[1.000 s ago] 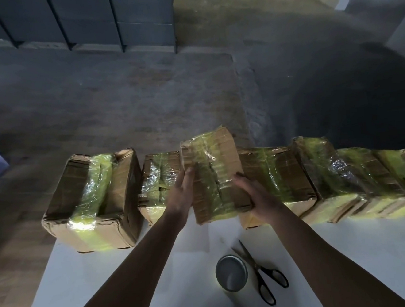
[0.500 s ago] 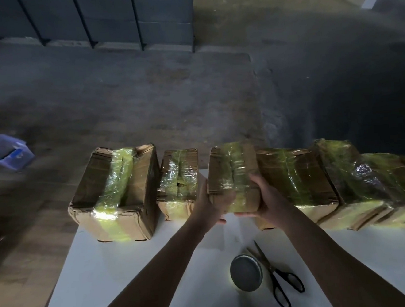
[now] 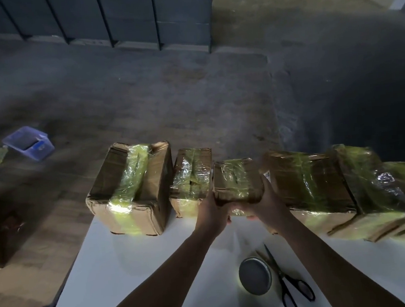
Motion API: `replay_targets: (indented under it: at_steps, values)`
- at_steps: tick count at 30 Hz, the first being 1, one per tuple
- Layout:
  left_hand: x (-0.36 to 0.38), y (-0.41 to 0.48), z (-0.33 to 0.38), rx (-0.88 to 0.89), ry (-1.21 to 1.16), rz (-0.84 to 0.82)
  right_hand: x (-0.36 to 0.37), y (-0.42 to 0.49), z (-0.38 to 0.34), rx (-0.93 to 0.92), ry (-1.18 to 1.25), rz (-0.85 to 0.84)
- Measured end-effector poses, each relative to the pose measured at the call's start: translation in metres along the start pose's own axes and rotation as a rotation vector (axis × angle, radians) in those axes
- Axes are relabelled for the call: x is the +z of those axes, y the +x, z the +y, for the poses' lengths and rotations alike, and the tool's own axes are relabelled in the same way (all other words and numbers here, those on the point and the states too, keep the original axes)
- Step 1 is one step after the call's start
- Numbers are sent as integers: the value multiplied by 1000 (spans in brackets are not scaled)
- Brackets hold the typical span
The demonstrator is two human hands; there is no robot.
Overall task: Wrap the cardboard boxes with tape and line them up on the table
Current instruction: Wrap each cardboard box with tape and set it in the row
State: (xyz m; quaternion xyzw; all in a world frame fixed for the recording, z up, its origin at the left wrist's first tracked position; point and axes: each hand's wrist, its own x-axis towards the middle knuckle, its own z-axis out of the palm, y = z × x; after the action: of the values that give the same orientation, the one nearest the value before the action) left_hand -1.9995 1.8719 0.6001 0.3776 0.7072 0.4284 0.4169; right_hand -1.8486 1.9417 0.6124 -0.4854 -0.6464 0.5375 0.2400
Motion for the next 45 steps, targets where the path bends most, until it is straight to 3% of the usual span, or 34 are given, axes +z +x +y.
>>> replay_targets:
  at_steps: [7, 18, 25, 33, 37, 40, 45]
  values:
    - [4, -8, -6, 17, -69, 29, -5, 1, 1, -3, -116, -22]
    - [11, -12, 3, -4, -203, 29, -9, 7, 26, 129, 115, 30]
    - [25, -20, 7, -29, -302, 79, -9, 0, 23, 90, 134, -4]
    - [38, -30, -9, -186, -388, 233, -14, -11, 23, 53, -206, -71]
    - [38, -33, -13, -216, -392, 198, -12, -16, 26, -2, -375, -29]
    - [37, -32, -18, -266, -380, 169, -9, -19, 24, -61, -652, 0]
    - [28, -26, -19, -323, -192, 29, -1, -11, 21, -87, -912, 43]
